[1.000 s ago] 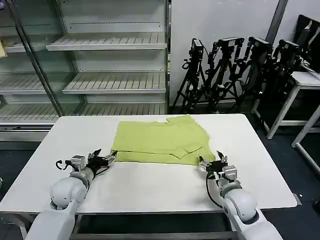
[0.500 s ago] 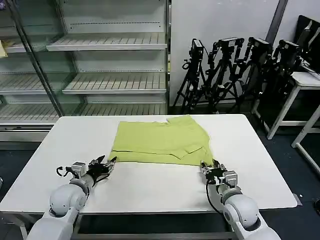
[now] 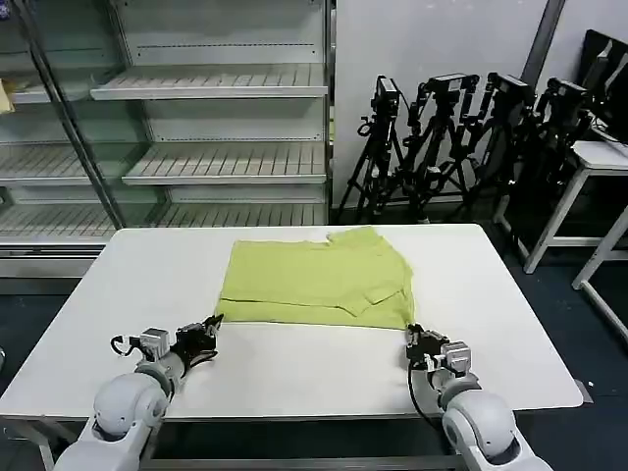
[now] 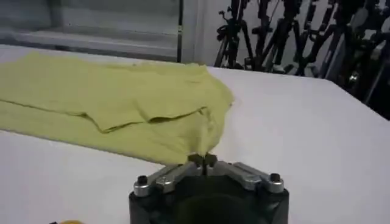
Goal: Fold and organize the clothes.
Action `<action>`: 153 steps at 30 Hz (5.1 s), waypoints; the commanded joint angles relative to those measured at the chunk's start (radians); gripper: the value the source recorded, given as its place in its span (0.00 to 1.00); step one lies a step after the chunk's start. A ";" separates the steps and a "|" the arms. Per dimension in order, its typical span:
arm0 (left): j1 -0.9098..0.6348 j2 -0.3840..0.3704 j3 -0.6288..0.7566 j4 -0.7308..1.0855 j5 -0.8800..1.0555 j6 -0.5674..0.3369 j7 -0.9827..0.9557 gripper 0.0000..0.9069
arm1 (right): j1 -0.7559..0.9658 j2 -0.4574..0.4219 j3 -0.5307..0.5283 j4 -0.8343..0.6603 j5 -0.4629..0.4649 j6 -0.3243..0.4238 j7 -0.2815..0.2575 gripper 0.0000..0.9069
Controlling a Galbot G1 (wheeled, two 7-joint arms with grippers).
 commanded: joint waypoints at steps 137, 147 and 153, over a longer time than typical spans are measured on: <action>-0.352 0.075 0.110 0.297 -0.120 -0.040 0.068 0.01 | 0.572 0.227 -0.209 -0.451 0.041 -0.013 0.061 0.00; -0.205 0.095 0.053 0.134 -0.129 -0.036 0.061 0.02 | 0.434 0.164 -0.160 -0.257 0.111 -0.035 0.099 0.00; -0.148 0.102 0.007 0.096 -0.129 -0.038 0.064 0.01 | 0.343 0.131 -0.148 -0.154 0.116 -0.035 0.106 0.00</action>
